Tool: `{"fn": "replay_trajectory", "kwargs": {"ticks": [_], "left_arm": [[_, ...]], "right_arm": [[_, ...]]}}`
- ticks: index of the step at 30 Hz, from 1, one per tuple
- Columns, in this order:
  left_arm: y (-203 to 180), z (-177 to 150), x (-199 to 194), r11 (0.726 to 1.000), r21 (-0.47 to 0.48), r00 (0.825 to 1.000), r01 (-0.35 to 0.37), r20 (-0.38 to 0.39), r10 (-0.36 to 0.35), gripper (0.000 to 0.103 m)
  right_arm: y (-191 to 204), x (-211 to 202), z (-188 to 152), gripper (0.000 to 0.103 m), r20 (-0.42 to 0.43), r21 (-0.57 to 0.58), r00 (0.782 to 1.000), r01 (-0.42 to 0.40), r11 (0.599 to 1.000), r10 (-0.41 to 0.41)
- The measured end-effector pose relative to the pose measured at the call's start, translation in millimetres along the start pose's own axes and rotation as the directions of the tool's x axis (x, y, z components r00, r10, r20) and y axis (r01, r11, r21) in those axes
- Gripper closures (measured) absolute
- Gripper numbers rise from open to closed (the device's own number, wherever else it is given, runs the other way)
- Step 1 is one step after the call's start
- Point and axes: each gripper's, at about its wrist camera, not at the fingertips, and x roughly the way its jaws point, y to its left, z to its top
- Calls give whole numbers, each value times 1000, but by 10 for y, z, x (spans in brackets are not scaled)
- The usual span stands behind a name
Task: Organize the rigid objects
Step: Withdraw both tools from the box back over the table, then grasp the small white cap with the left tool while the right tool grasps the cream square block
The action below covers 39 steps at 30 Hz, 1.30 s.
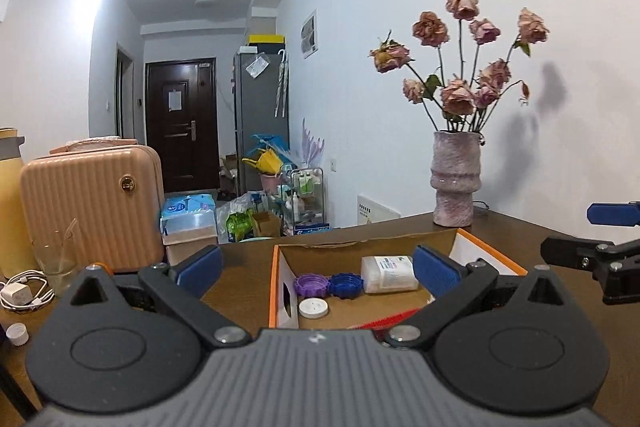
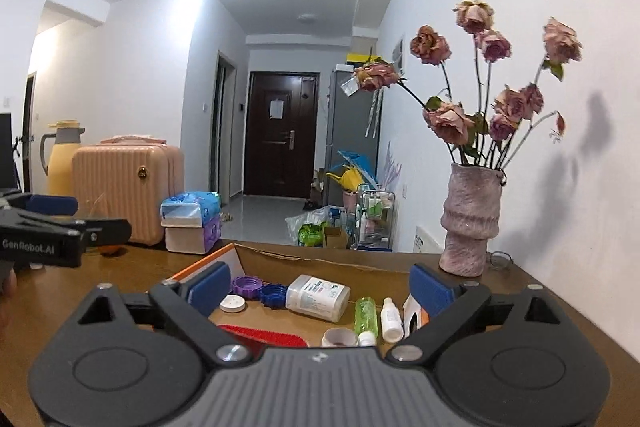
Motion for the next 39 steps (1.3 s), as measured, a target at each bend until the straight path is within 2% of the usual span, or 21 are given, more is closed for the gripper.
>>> {"fn": "replay_trajectory", "kwargs": {"ticks": [6,9,10,13,15,18,22,25,29,32,39], "left_arm": [[-84,-317,-548,1000,28,1000,-12,-8,13,0],[-135,-487,-942,998,54,1000,11,-12,-10,0],[-142,-553,-1083,997,66,999,32,-4,-32,0],[-216,-778,-1456,992,123,1000,-11,22,9,0],[-252,-916,-1698,990,144,999,-11,51,3,0],[-276,-1099,-2010,990,139,998,2,68,-11,0],[-239,-1250,-2329,998,55,1000,2,-19,-1,0],[-254,-1342,-2556,997,58,998,-57,-22,58,0],[-291,-1346,-2648,993,109,999,-44,8,43,0],[-257,-1302,-2584,995,76,998,-61,4,61,0],[-213,-1327,-2503,997,58,998,-60,-31,61,0]], "right_arm": [[78,-397,-233,5,-4,34,1000,26,999,-26],[137,-691,-421,2,-38,38,999,27,999,-25],[161,-813,-494,2,-41,34,999,22,999,-20],[225,-1167,-707,0,-21,-1,1000,-6,1000,6],[276,-1361,-851,0,-23,-38,1000,-9,999,9],[347,-1591,-1007,0,-33,-57,999,11,998,-12],[456,-1922,-1129,0,-11,-49,1000,0,999,0],[548,-2116,-1158,0,-3,-36,1000,25,999,-25],[686,-2295,-1162,0,-29,-49,999,13,999,-15],[755,-2396,-1168,0,-14,-88,998,61,994,-63],[650,-2367,-1156,0,-27,-29,998,60,998,-61]]}}
